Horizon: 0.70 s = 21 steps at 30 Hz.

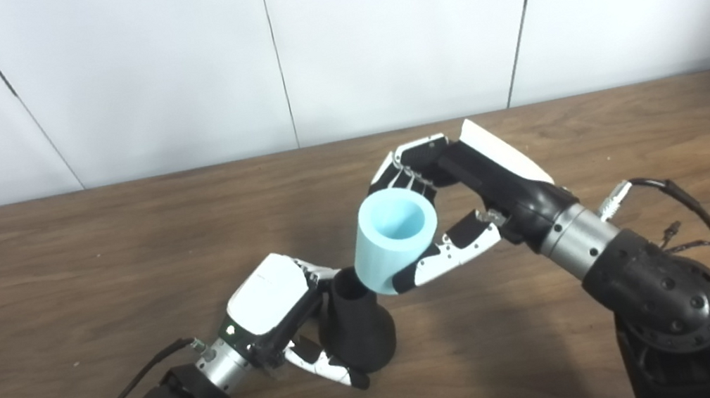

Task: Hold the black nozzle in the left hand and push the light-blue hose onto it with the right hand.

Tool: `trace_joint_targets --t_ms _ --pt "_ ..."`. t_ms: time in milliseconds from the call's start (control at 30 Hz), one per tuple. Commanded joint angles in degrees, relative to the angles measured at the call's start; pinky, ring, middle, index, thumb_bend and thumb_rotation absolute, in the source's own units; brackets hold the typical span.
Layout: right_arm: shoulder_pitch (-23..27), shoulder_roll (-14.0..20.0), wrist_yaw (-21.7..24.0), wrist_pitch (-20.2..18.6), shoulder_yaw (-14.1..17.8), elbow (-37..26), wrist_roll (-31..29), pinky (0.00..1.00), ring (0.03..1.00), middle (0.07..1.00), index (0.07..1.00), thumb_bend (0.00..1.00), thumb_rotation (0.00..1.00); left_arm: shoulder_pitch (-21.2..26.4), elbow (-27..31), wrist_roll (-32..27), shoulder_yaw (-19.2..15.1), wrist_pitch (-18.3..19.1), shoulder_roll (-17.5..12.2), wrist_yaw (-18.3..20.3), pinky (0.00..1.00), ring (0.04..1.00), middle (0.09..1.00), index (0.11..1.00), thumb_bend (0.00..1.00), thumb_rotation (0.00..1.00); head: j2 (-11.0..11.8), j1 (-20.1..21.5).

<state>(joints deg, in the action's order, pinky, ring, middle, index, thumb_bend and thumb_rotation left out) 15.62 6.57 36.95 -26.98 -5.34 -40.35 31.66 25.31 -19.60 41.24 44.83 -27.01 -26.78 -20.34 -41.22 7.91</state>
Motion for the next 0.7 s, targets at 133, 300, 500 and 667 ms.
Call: trace_joint_targets --t_ms 133,300,500,667 --pt "1.28 0.79 -2.39 0.2 -1.55 -0.89 -0.11 0.34 0.422 0.481 0.498 0.52 0.0 -6.47 -2.33 0.4 4.12 0.09 4.12 1.56 0.15 0.231 0.392 0.51 0.51 0.0 0.02 -0.17" --pt "1.51 0.8 -2.49 0.17 -2.32 -0.61 0.12 0.36 0.433 0.485 0.487 0.52 0.0 -6.61 -2.11 -0.15 4.11 0.1 4.22 2.13 0.15 0.226 0.388 0.505 0.51 0.0 0.01 -0.18" --pt "1.31 -0.58 -2.0 0.12 -2.16 0.5 1.09 0.32 0.419 0.477 0.501 0.52 0.0 -6.55 -2.23 0.23 4.61 0.1 4.22 1.94 0.16 0.23 0.389 0.507 0.51 0.0 -0.01 -0.29" --pt "1.07 -1.47 -1.71 0.11 -2.24 1.01 2.5 0.31 0.414 0.482 0.503 0.52 0.0 -6.66 -2.13 0.4 4.57 0.1 4.17 2.09 0.15 0.225 0.407 0.498 0.52 0.0 -0.02 -0.38"
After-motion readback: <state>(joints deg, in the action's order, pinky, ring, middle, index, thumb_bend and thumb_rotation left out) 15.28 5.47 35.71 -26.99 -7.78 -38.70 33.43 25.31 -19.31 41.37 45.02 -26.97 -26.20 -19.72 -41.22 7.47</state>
